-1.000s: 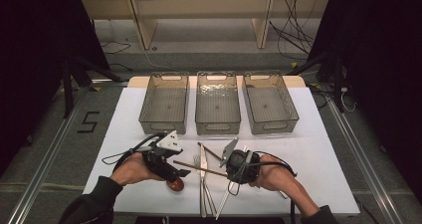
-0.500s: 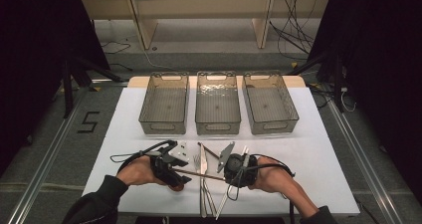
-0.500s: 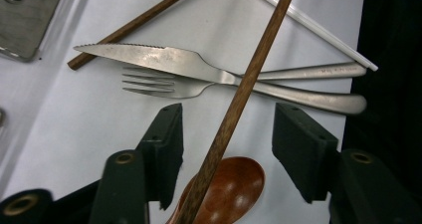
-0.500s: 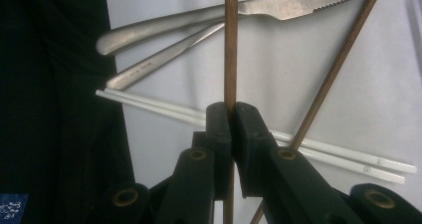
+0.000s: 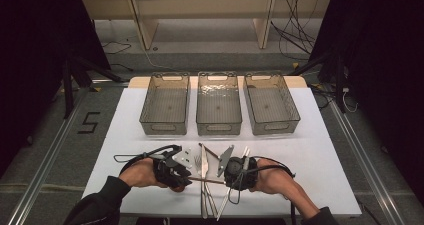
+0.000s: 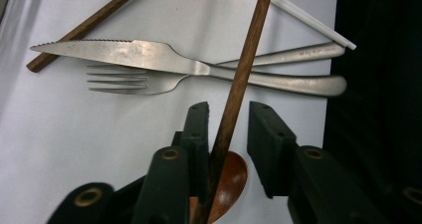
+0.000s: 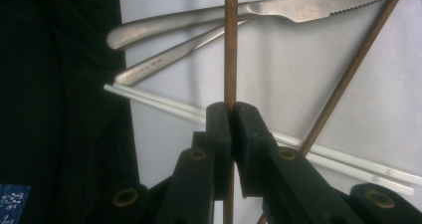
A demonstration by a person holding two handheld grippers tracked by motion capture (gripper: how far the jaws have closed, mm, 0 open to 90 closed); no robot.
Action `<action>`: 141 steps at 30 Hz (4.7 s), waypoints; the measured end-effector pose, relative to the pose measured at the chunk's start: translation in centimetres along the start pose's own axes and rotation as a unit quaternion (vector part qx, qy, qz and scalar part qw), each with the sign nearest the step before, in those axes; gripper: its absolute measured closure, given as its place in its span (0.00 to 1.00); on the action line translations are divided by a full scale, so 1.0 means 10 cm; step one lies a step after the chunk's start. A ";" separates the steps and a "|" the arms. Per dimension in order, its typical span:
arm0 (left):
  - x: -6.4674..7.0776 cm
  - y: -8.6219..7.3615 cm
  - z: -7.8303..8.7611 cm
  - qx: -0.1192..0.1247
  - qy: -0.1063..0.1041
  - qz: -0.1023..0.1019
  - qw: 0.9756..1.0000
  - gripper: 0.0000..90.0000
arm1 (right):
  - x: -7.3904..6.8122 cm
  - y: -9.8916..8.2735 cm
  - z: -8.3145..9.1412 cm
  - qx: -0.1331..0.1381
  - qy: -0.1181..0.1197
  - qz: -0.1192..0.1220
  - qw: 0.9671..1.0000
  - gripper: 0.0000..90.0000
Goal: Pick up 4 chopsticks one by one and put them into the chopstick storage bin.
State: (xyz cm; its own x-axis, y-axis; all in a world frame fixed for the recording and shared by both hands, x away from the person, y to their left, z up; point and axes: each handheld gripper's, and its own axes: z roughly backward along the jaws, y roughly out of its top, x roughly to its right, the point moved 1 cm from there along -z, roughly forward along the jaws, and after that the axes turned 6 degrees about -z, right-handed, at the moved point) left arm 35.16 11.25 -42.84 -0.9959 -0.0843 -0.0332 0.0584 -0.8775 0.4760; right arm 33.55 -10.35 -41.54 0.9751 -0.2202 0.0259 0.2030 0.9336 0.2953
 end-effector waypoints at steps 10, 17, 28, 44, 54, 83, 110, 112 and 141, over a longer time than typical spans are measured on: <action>0.04 -0.01 0.00 -0.008 -0.024 -0.027 0.999 0.88 | -0.03 0.00 -0.01 0.003 0.003 0.024 1.000 0.95; 0.06 0.01 0.01 0.000 -0.039 -0.025 0.999 0.93 | 0.03 -0.02 0.06 0.012 -0.014 -0.002 1.000 0.83; -0.09 -0.07 0.14 0.008 0.018 0.054 0.998 0.93 | 0.24 -0.12 0.34 0.096 -0.070 -0.115 0.986 0.49; -0.34 -0.21 0.45 0.042 0.103 0.158 0.981 0.93 | 0.32 -0.31 0.29 0.133 -0.084 -0.214 0.964 0.34; -0.66 -0.33 0.72 0.067 0.152 0.223 0.961 0.93 | 0.30 -0.46 0.15 0.110 -0.072 -0.239 0.962 0.32; -1.74 -0.55 0.85 0.057 0.235 0.330 0.913 0.93 | 0.28 -0.51 0.08 0.100 -0.059 -0.241 0.963 0.31; -1.90 -0.75 0.61 0.042 0.255 0.372 0.891 0.73 | 0.27 -0.50 0.08 0.096 -0.053 -0.237 0.965 0.31; -1.88 -0.71 0.64 0.046 0.259 0.372 0.890 0.65 | 0.27 -0.50 0.08 0.096 -0.053 -0.237 0.965 0.31; -0.60 -0.38 0.74 0.147 0.188 0.287 0.928 0.17 | 0.28 -0.53 -0.04 0.045 -0.043 -0.235 0.970 0.46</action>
State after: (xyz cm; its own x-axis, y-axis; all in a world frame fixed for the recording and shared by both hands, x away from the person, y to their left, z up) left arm 40.39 18.61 -37.96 -0.7097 -0.7041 0.0225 0.4944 -0.4751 0.7279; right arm 35.29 -15.79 -43.38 0.7652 -0.6416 -0.0535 0.6105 0.6967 0.3767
